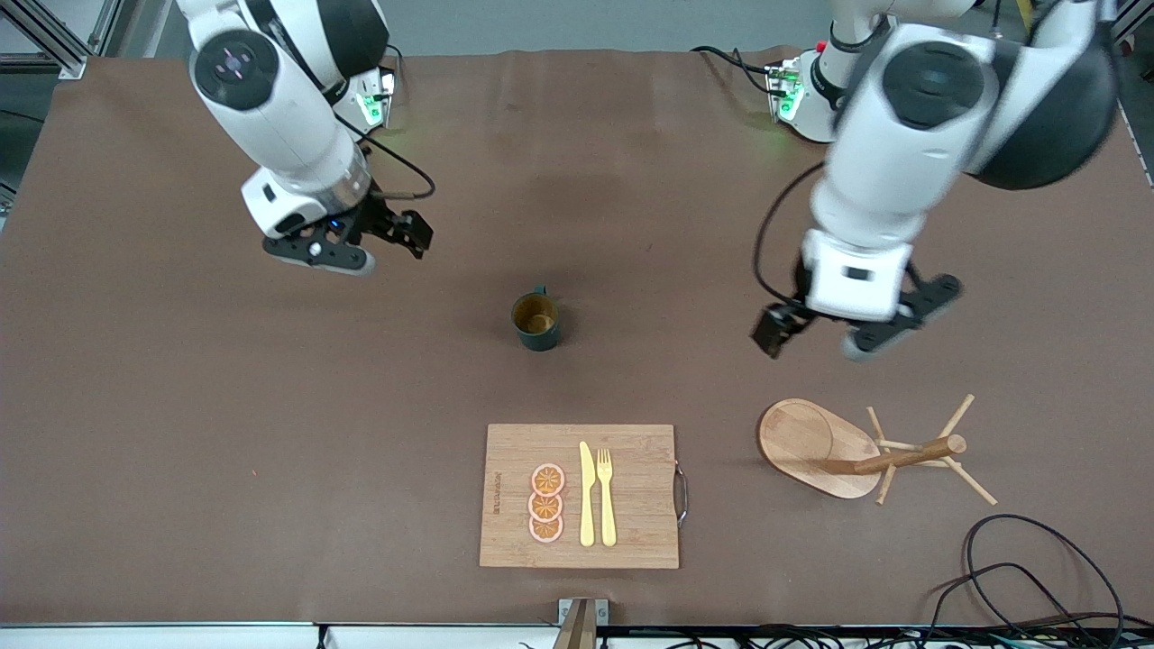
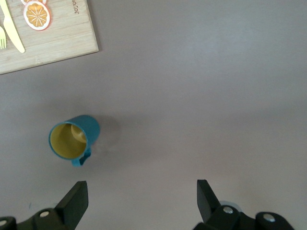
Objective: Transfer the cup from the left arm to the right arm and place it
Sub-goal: 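Move the right gripper over the mug while the left gripper returns to rest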
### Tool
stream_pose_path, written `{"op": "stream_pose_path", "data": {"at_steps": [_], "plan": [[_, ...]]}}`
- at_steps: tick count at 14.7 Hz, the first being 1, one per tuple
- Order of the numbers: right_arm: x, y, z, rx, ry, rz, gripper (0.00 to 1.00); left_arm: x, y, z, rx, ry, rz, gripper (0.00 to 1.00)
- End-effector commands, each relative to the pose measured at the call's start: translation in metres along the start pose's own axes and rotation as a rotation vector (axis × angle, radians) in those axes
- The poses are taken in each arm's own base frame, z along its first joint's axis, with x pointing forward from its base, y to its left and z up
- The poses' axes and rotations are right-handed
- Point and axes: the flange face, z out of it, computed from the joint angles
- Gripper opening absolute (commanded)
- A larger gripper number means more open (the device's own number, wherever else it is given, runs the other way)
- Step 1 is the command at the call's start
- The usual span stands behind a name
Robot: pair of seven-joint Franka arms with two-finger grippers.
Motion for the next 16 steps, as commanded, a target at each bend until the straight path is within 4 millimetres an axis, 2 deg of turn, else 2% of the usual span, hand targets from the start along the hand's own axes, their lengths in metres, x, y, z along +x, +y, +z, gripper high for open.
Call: {"op": "stream_pose_path", "data": {"at_steps": [1, 2, 4, 6, 10, 11, 13, 14, 15, 16], "plan": [[0.014, -0.013, 0.022, 0.009, 0.033, 0.030, 1.00, 0.010, -0.026, -0.011, 0.023, -0.031, 0.062, 1.00], [0.017, -0.019, 0.033, 0.020, 0.046, 0.026, 1.00, 0.013, -0.034, -0.011, 0.041, -0.045, 0.091, 1.00], [0.011, -0.051, 0.063, 0.037, 0.065, -0.022, 1.00, 0.022, -0.054, -0.016, 0.077, -0.069, 0.146, 1.00], [0.014, -0.065, 0.090, 0.047, 0.080, -0.045, 1.00, 0.040, -0.076, -0.027, 0.096, -0.096, 0.210, 1.00], [0.004, -0.070, 0.107, -0.011, 0.059, -0.107, 1.00, 0.068, -0.122, -0.034, 0.124, -0.157, 0.374, 1.00], [0.001, -0.073, 0.112, -0.031, 0.052, -0.120, 1.00, 0.072, -0.132, -0.043, 0.110, -0.159, 0.404, 1.00], [-0.014, -0.089, 0.119, -0.037, 0.050, -0.151, 1.00, 0.087, -0.160, -0.054, 0.047, -0.176, 0.431, 1.00], [-0.015, -0.092, 0.126, -0.040, 0.049, -0.157, 1.00, 0.090, -0.167, -0.061, 0.025, -0.173, 0.434, 1.00], [-0.015, -0.095, 0.127, -0.040, 0.060, -0.164, 1.00, 0.088, -0.176, -0.077, 0.022, -0.152, 0.438, 1.00], [-0.014, -0.095, 0.133, -0.037, 0.065, -0.166, 1.00, 0.085, -0.180, -0.081, 0.028, -0.161, 0.440, 1.00]]}}
